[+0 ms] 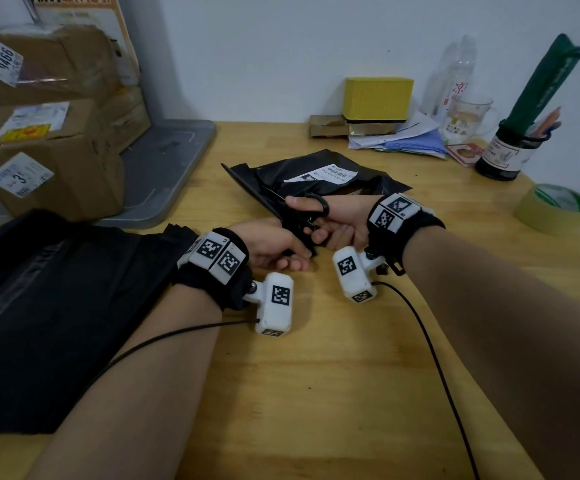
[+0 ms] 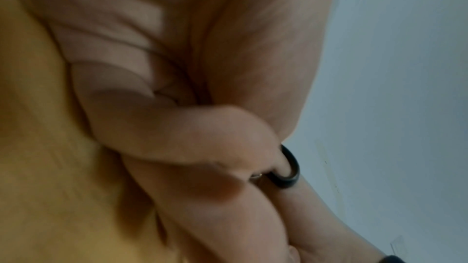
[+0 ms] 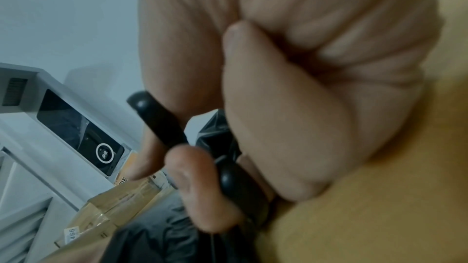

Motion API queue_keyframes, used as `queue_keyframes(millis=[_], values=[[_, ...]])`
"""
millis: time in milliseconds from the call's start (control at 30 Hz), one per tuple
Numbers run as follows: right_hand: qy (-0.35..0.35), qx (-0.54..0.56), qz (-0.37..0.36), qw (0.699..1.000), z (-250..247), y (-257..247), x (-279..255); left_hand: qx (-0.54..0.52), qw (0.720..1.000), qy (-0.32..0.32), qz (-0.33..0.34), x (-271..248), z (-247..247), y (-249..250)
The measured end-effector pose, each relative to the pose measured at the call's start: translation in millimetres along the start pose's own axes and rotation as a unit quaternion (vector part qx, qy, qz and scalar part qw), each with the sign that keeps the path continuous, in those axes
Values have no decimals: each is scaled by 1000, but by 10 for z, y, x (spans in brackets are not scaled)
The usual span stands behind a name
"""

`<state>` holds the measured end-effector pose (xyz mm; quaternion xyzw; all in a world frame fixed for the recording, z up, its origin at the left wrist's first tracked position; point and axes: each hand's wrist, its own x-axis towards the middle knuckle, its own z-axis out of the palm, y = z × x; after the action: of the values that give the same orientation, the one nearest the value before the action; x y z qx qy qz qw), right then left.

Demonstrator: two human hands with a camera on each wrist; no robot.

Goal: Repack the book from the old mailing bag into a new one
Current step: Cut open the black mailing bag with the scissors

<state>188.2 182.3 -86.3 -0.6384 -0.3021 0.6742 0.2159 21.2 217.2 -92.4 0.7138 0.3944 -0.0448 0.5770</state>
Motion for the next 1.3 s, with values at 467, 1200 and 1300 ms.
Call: queue_keyframes(millis=[467,1200,1300], values=[[37,5,-48,998,97,177,-144,-65,995,71,0,-67,99,-21],[-30,-21,-30,999,60,1234,-1242,-6,994,93,-49,-917,906,-115],[-71,-13,-60,996,41,1324,-1356,-1,995,58,-79,-1015,909,-127]])
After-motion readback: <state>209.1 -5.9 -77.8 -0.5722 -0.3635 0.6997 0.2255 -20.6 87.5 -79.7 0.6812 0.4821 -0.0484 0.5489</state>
